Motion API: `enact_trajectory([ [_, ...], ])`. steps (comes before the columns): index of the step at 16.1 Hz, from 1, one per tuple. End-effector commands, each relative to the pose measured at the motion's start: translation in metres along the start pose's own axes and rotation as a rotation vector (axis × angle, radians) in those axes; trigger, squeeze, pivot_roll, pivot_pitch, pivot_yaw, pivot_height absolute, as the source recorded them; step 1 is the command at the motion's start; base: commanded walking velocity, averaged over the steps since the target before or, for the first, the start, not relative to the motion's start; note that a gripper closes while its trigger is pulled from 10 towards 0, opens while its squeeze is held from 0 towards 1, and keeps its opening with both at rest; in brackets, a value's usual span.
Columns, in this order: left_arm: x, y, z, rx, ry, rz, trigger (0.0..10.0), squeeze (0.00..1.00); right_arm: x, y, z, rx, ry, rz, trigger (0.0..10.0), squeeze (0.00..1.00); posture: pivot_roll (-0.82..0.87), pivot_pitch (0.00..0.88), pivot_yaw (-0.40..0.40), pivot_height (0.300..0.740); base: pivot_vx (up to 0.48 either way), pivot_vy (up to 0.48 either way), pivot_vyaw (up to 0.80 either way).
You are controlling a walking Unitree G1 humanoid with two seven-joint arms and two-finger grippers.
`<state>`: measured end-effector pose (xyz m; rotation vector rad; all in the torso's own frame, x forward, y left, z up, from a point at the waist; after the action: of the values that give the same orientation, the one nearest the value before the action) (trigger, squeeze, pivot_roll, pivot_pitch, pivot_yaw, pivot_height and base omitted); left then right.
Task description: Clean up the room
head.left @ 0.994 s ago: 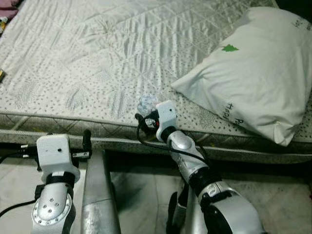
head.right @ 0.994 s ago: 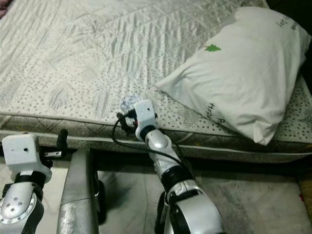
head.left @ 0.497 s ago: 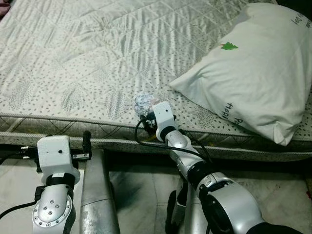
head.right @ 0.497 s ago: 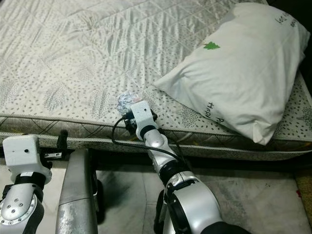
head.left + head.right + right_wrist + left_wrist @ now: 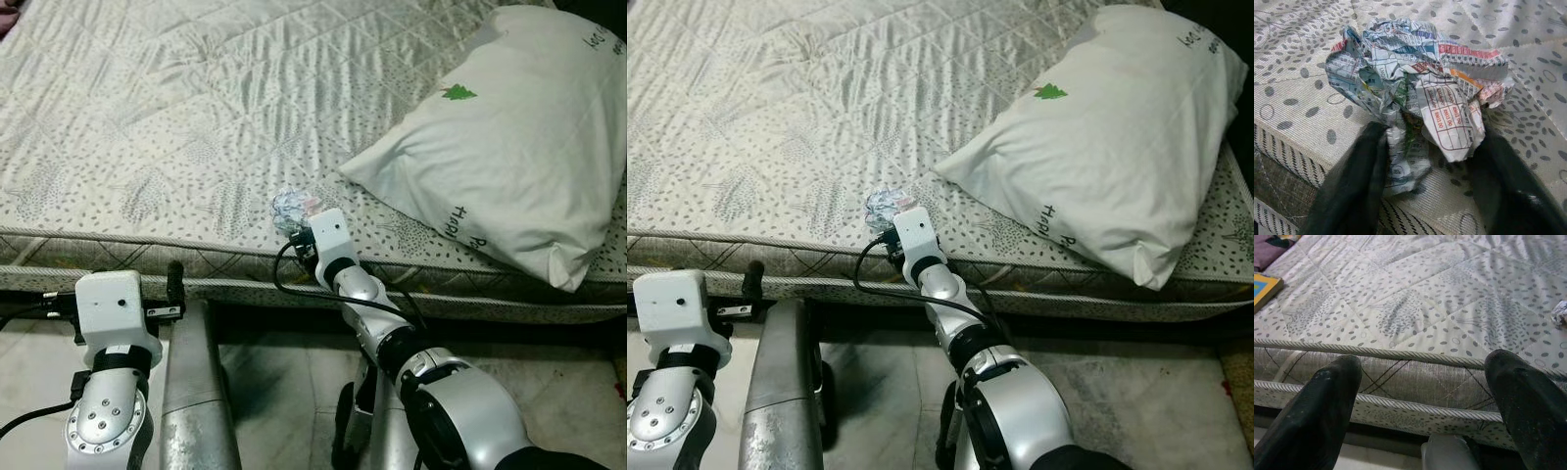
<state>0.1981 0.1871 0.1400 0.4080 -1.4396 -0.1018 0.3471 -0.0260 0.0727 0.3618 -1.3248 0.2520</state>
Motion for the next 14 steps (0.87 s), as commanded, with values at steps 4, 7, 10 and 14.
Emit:
enact_trajectory([
  [4, -0.004, -0.002, 0.0, -0.003, 0.013, 0.0, 10.0, 0.0, -0.004, 0.018, -0.001, 0.041, 0.016, -0.034, 0.0, 0.0, 0.16, 0.256, -0.111, 0.526, 0.0, 0.0, 0.0],
  [7, -0.003, -0.003, -0.002, -0.008, 0.011, 0.017, 10.0, 0.0, -0.003, 0.018, -0.002, 0.046, 0.017, -0.034, 0.0, 0.0, 0.16, 0.241, -0.112, 0.526, 0.0, 0.0, 0.0],
  [10, -0.002, -0.005, -0.008, -0.008, -0.002, 0.027, 10.0, 0.0, 0.0, 0.016, -0.003, 0.046, 0.015, -0.037, 0.0, 0.0, 0.16, 0.217, -0.113, 0.526, 0.0, 0.0, 0.0],
  [14, -0.001, -0.012, -0.017, -0.035, -0.013, 0.044, 10.0, 0.0, 0.015, -0.007, -0.004, -0.005, -0.038, -0.081, 0.0, 0.0, 0.13, 0.158, -0.11, 0.526, 0.0, 0.0, 0.0],
])
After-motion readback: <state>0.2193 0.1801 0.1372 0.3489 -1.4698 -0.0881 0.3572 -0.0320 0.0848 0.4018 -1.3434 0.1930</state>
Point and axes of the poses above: a point about 5 cm out from each wrist's last joint towards the gripper, its own z axis pointing back from the gripper into the wrist, its own x axis along the axis of the wrist's last joint, y = z × x, the point moved 1 cm from there along -z, pointing out of the wrist towards the gripper, and after that the axes turned 12 degrees about -z, right-handed, at the moved point
